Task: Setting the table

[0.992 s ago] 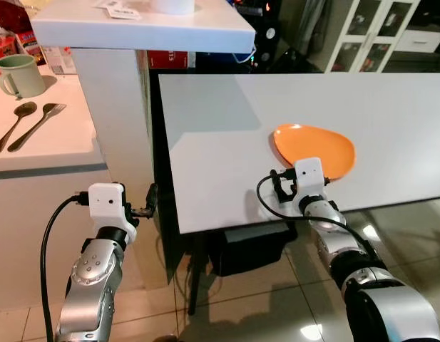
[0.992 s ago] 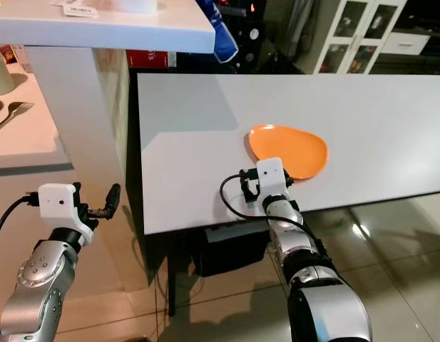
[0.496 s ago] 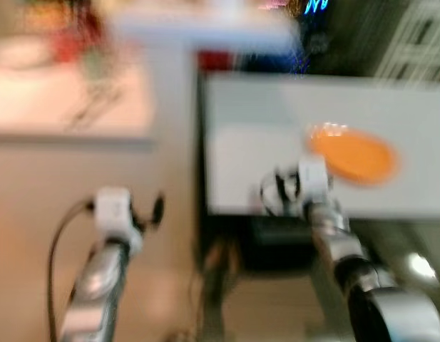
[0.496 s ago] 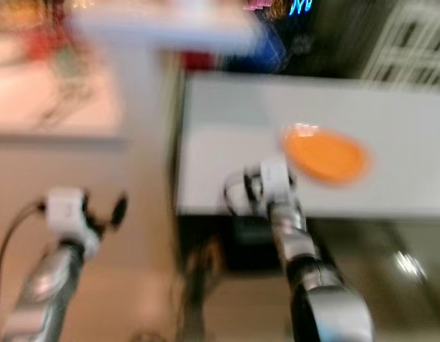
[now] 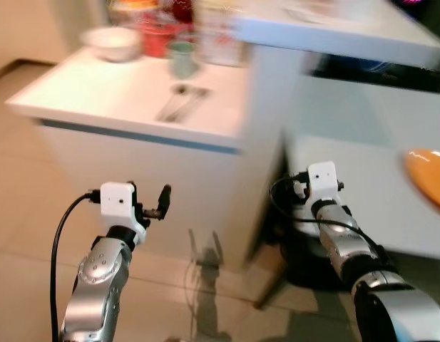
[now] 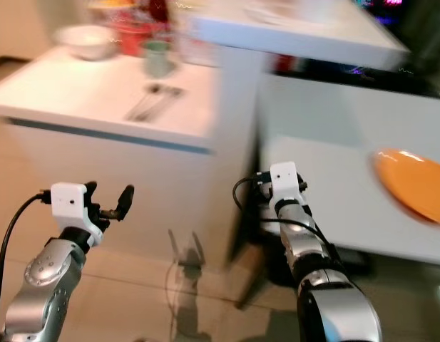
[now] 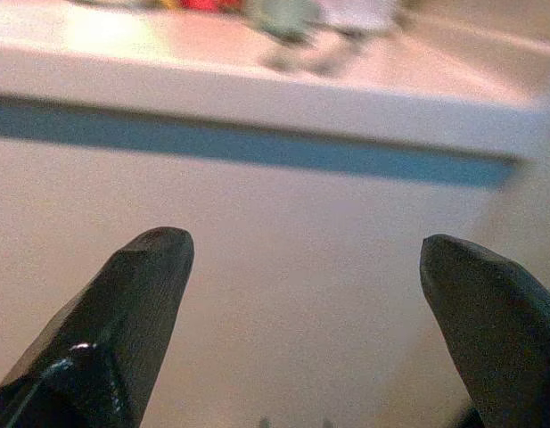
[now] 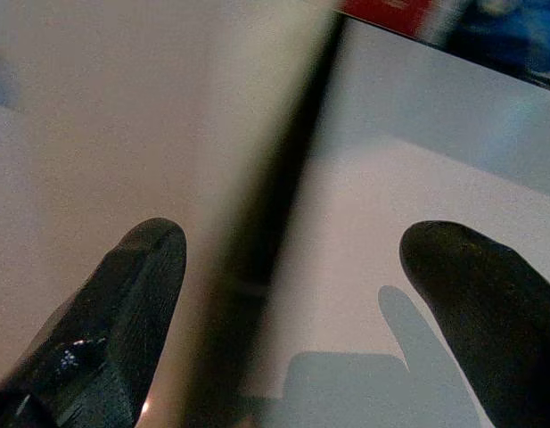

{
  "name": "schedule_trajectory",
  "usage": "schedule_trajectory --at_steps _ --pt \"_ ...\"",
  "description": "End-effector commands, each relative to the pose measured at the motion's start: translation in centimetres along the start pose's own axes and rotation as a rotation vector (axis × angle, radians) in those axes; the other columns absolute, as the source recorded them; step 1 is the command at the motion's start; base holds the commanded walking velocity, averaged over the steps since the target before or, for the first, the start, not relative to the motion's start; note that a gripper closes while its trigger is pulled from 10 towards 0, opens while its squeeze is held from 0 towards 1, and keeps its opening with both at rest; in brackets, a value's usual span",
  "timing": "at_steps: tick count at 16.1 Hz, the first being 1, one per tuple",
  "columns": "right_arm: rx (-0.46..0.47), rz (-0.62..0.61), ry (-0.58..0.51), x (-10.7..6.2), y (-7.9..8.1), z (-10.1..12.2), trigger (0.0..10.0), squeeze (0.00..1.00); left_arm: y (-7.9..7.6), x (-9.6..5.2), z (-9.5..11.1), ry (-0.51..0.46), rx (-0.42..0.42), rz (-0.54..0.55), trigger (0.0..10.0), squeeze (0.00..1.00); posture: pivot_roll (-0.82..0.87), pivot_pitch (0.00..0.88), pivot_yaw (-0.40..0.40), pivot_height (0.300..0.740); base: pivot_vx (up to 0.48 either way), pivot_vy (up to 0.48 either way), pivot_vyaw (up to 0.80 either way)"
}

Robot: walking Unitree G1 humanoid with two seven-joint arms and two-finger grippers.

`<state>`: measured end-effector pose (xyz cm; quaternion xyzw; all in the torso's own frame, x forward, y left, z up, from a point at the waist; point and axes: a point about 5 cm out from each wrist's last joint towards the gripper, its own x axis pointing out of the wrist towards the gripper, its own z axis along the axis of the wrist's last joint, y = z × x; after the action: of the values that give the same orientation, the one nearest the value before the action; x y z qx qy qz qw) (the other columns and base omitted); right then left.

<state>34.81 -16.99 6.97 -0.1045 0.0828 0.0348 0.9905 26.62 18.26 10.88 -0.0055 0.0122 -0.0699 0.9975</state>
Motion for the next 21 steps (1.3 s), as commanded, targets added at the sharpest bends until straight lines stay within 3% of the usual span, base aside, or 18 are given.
schedule_trajectory --at_steps 1,15,21 --pt "0.012 0.016 -0.018 0.2 0.7 0.4 10.0 0.00 0.4 -0.2 0.3 -0.012 0.015 0.003 10.0 0.00 0.23 0.017 -0.046 0.740 0.000 0.480 0.00" --pt "0.046 0.010 -0.056 -0.1 1.0 0.5 10.0 0.00 0.7 0.5 0.3 0.010 0.051 -0.019 10.0 0.00 0.19 0.016 -0.005 0.740 0.000 0.000 0.00" --pt "0.037 0.009 -0.051 -0.2 0.8 0.3 10.0 0.00 0.7 1.0 0.6 0.004 0.053 -0.031 10.0 0.00 0.18 0.024 -0.008 0.740 0.000 0.480 0.00"
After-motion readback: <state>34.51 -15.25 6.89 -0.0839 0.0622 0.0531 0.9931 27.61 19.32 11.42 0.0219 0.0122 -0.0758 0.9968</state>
